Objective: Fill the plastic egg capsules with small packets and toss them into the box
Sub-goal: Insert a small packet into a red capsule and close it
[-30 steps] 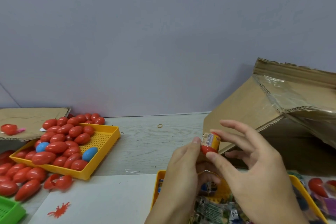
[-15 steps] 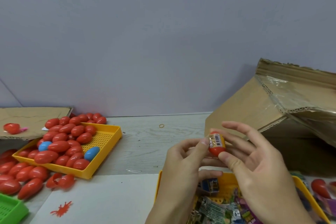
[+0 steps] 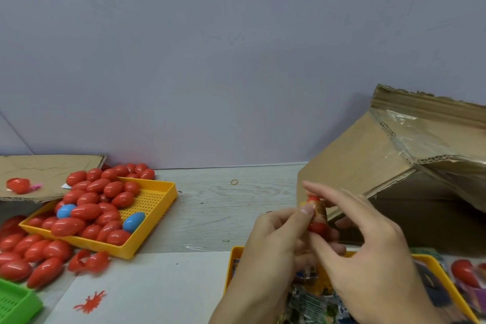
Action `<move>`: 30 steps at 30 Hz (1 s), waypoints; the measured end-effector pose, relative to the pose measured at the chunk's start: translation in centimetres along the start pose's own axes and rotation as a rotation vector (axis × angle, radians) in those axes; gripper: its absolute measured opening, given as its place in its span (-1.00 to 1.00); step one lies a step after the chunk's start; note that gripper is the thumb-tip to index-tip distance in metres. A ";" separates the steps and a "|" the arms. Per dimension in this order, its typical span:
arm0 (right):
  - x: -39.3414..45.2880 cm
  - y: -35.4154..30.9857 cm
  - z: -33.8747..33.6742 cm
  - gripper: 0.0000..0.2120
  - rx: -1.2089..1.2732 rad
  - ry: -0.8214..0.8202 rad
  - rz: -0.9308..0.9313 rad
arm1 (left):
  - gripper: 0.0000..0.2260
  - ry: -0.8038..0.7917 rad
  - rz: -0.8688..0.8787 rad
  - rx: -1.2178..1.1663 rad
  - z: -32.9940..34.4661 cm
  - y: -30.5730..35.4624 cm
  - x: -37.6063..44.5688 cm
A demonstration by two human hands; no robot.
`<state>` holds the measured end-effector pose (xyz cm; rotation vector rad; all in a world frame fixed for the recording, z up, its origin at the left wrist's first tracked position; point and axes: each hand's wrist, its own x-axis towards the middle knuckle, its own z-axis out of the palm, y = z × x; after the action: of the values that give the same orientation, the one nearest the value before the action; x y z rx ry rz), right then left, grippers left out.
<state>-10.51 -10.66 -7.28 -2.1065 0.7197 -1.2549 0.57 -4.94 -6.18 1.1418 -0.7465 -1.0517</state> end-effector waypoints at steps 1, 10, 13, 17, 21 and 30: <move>0.0 0.0 0.0 -0.29 0.021 0.012 -0.002 | -0.75 -0.030 -0.015 -0.047 -0.1 0.0 0.0; 0.0 -0.4 -0.1 -0.45 0.050 0.010 -0.074 | -0.71 -0.195 -0.133 -0.304 -0.3 0.8 -0.5; 0.0 -0.3 -0.1 -0.46 0.043 0.014 -0.074 | -0.71 -0.200 -0.151 -0.313 -0.5 0.7 -0.4; -0.5 0.1 0.1 -0.47 0.148 0.028 0.010 | -0.73 -0.182 -0.139 -0.270 -0.5 0.6 -0.3; -0.7 0.2 0.0 -0.55 0.152 -0.029 0.098 | -0.67 -0.099 -0.091 -0.172 -0.5 0.3 -0.1; -0.1 0.5 -0.1 -0.62 0.217 -0.095 0.174 | -0.52 0.029 -0.025 -0.221 -0.4 0.2 0.1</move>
<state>-10.69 -10.91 -7.65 -1.8721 0.6766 -1.0800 1.02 -4.90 -6.11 0.9766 -0.5791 -1.1068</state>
